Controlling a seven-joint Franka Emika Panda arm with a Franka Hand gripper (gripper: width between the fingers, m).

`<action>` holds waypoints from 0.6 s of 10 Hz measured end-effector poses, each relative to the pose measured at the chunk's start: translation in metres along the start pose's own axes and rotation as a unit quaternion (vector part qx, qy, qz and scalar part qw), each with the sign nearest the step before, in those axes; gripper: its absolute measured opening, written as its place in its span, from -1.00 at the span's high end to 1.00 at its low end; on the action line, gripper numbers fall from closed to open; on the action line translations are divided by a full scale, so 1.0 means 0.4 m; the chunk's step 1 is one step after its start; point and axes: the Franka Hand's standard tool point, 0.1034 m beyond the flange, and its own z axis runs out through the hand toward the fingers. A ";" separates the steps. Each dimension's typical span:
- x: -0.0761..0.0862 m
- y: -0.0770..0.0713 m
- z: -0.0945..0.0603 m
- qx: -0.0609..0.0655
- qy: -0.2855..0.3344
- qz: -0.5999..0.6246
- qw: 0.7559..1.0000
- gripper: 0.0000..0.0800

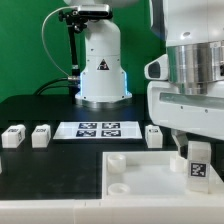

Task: Assemble one leg

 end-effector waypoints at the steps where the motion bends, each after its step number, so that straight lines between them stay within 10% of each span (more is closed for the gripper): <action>1: 0.006 0.000 -0.004 -0.003 0.001 -0.064 0.998 -0.62; 5: 0.031 -0.013 -0.025 -0.022 0.010 -0.334 0.942 -0.62; 6: 0.031 -0.013 -0.025 -0.022 0.010 -0.325 0.945 -0.28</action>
Offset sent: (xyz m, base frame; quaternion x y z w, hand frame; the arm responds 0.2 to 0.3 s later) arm 0.0012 0.0048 0.0038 -0.0069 0.0034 -0.3909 0.9204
